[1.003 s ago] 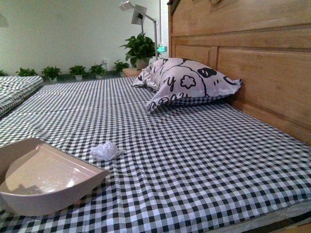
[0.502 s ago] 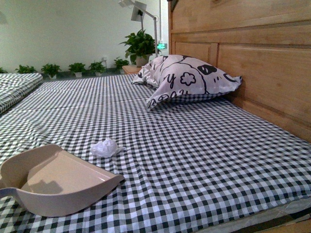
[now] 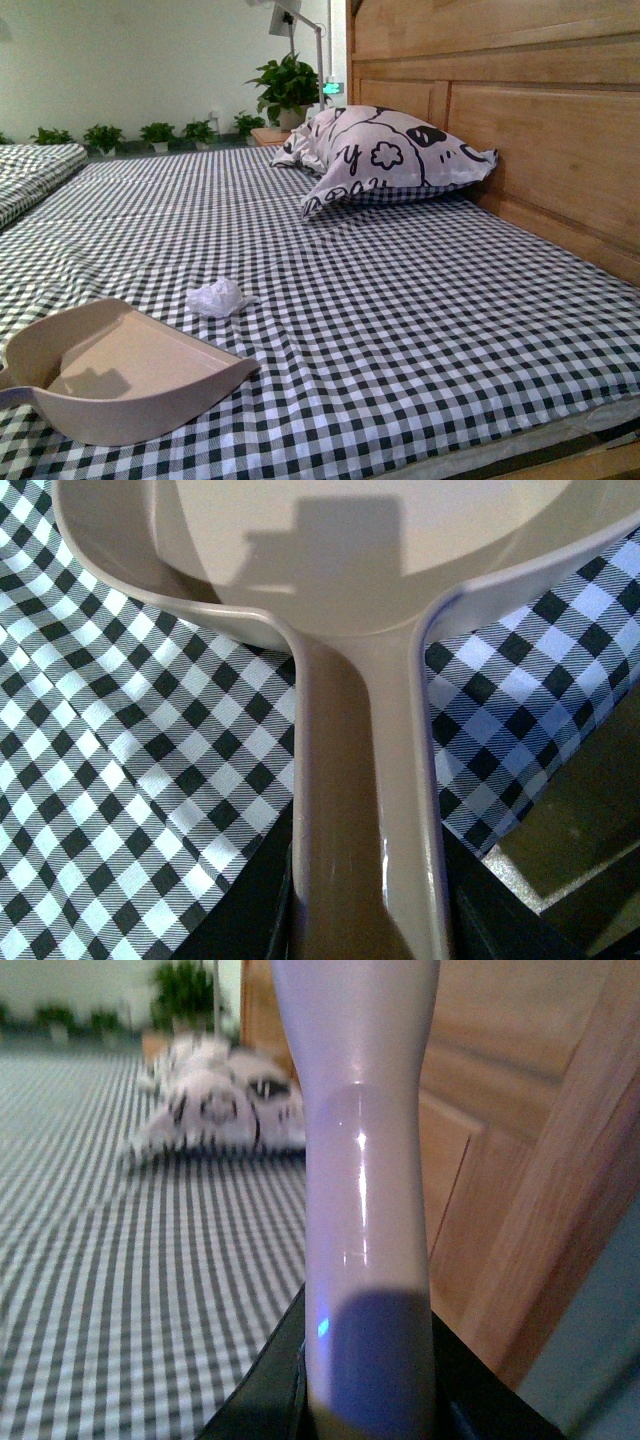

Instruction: Clean up trash

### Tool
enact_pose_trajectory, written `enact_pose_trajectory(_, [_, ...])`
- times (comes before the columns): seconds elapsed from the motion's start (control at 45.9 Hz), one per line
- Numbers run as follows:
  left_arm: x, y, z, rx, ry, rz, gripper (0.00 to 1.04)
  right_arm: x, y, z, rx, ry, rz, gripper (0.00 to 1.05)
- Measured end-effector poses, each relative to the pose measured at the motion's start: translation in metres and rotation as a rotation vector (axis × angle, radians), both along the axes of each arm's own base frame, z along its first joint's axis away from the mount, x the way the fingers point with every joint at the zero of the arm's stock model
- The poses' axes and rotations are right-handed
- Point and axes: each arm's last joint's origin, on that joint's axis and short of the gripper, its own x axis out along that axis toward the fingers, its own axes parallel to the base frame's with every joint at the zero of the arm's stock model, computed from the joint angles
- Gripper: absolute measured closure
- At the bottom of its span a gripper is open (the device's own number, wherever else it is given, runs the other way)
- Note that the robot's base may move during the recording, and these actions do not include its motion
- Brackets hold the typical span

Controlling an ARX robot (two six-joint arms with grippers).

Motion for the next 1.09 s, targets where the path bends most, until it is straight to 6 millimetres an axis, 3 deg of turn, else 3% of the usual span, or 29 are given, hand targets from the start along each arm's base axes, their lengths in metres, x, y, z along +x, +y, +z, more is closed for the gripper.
enact_pose_trajectory(0.087, [0.000,0.000,0.000,0.001,-0.001,0.001,0.78,0.021,0.011,0.004,-0.082,0.286,0.070,0.85])
enact_pose_trajectory(0.174, [0.000,0.000,0.000,0.001,-0.001,0.000,0.78,0.052,0.028,-0.006,-0.107,0.397,0.165,0.85])
enact_pose_trajectory(0.414, [0.000,0.000,0.000,0.002,-0.001,0.001,0.78,0.156,0.100,-0.022,-0.175,0.474,0.329,0.85])
enact_pose_trajectory(0.676, [0.000,0.000,0.000,0.002,-0.001,0.000,0.78,0.239,0.170,-0.060,-0.240,0.612,0.361,0.85])
enact_pose_trajectory(0.916, [0.000,0.000,0.000,0.001,-0.001,0.000,0.78,0.291,0.206,-0.069,-0.264,0.690,0.325,0.85])
enact_pose_trajectory(1.091, [0.000,0.000,0.000,0.002,-0.001,0.000,0.78,0.305,0.223,-0.072,-0.299,0.766,0.321,0.85])
